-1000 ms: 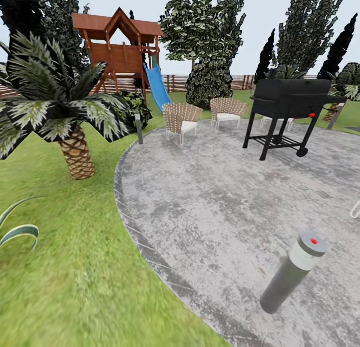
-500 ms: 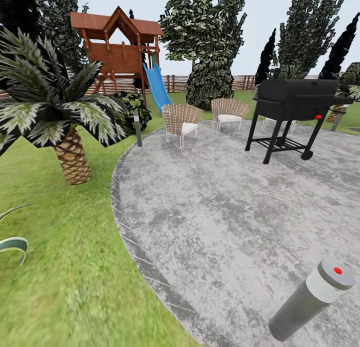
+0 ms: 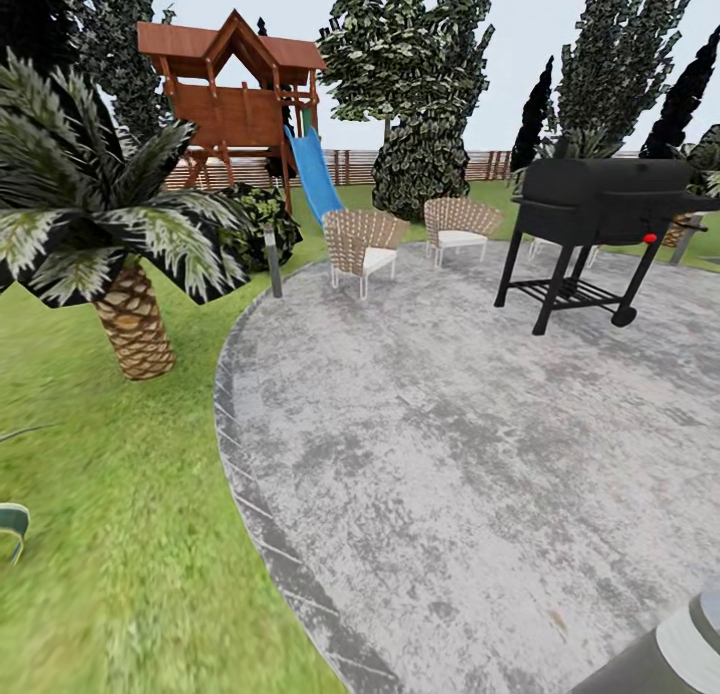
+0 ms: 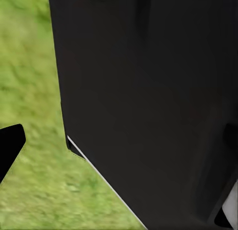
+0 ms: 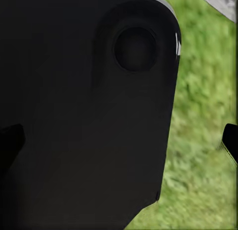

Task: Take the three Easter eggs out of the wicker basket on the lawn in the garden, then place them on the lawn next to a single tree (choose any tree) so that all three eggs are next to the same tree and none are left in the basket.

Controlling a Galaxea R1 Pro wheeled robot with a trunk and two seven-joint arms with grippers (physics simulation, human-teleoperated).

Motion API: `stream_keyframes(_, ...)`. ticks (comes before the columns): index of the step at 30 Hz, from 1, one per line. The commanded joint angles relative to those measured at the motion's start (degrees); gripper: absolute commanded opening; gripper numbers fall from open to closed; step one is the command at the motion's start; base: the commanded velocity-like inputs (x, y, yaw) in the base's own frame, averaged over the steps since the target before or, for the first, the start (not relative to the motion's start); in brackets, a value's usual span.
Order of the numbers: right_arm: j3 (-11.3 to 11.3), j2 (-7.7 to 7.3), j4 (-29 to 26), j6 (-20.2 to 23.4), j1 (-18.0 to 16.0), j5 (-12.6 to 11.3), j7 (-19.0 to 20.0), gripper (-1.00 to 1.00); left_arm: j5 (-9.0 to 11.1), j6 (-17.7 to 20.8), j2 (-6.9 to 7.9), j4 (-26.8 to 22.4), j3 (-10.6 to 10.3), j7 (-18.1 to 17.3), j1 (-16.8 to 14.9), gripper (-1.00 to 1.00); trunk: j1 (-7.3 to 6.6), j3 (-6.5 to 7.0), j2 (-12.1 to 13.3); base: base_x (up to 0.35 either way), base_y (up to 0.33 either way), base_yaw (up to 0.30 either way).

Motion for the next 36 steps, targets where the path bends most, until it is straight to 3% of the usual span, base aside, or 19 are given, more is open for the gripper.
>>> stream_keyframes(1, 0.25, 0.00, 0.05, -0.18, -0.03, 0.05, 0.01, 1.00, 0.08, 0.08, 0.01, -0.04, 0.04, -0.02, -0.01, 1.00, 0.03, -0.05, -0.02, 0.334, 0.000, 0.000)
stream_keyframes(14, 0.25, -0.03, 0.05, -0.18, -0.03, 0.05, 0.01, 1.00, 0.08, 0.08, -0.04, -0.04, 0.04, -0.02, -0.01, 1.00, 0.03, -0.05, -0.02, 0.334, 0.000, -0.034)
stream_keyframes(36, 0.25, -0.01, 0.05, -0.18, -0.03, 0.05, 0.01, 1.00, 0.08, 0.08, -0.04, -0.04, 0.04, -0.02, -0.01, 1.00, 0.03, -0.05, -0.02, 0.334, 0.000, -0.268)
